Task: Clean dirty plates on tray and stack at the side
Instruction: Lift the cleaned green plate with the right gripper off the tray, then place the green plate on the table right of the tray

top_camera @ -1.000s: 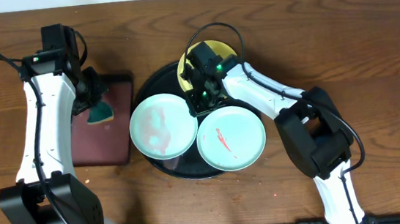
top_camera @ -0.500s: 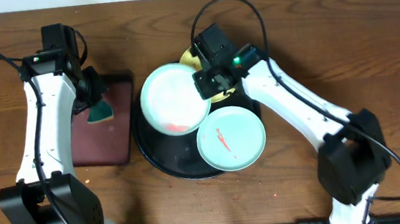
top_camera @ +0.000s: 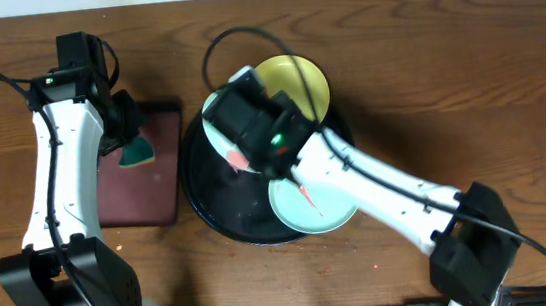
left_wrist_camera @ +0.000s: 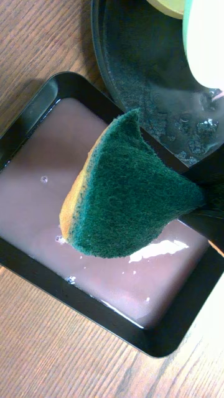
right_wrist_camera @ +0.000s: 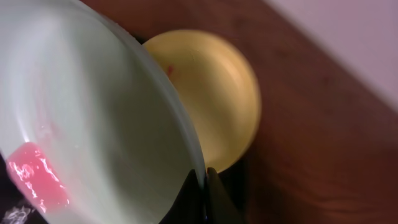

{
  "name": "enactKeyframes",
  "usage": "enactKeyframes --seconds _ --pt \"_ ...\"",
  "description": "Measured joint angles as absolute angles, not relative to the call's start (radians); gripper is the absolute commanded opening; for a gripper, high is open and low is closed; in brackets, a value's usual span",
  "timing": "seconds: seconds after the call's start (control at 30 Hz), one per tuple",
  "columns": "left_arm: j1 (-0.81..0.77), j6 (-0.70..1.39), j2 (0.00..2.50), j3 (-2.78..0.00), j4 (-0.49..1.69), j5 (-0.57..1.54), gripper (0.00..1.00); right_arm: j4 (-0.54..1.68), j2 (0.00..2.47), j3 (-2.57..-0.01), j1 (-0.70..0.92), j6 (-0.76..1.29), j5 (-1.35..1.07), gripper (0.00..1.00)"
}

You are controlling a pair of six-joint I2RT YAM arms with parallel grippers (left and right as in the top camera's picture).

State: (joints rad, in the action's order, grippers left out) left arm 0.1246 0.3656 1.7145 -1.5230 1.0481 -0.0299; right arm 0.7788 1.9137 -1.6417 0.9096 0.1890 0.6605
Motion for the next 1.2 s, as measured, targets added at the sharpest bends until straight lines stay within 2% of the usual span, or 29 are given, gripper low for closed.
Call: enactKeyframes --seconds 0.3,0.53,0.73,0.9,1.07,1.2 --pt "0.125 0.366 1.715 -1.523 1.048 -0.030 0.08 0.719 1.914 -1.642 1.026 0.175 1.075 0.01" --pt "0.125 0.366 1.715 -1.523 1.048 -0.030 0.08 0.722 1.914 -1.642 1.032 0.174 1.113 0.01" --pt "0.125 0.366 1.715 -1.523 1.048 -0.030 0.07 0.767 1.913 -1.642 1.008 0.175 0.940 0.01" --pt "0.125 0.366 1.715 -1.523 1.048 -0.030 0.08 0.786 1.864 -1.641 0.921 0.190 0.702 0.01" --pt "0.125 0.366 1.715 -1.523 1.048 -0.030 0.08 0.799 1.740 -1.640 0.744 0.206 0.451 0.01" --pt "0.125 0.366 1.715 -1.523 1.048 -0.030 0.08 0.846 1.648 -1.641 0.537 0.231 0.228 0.01"
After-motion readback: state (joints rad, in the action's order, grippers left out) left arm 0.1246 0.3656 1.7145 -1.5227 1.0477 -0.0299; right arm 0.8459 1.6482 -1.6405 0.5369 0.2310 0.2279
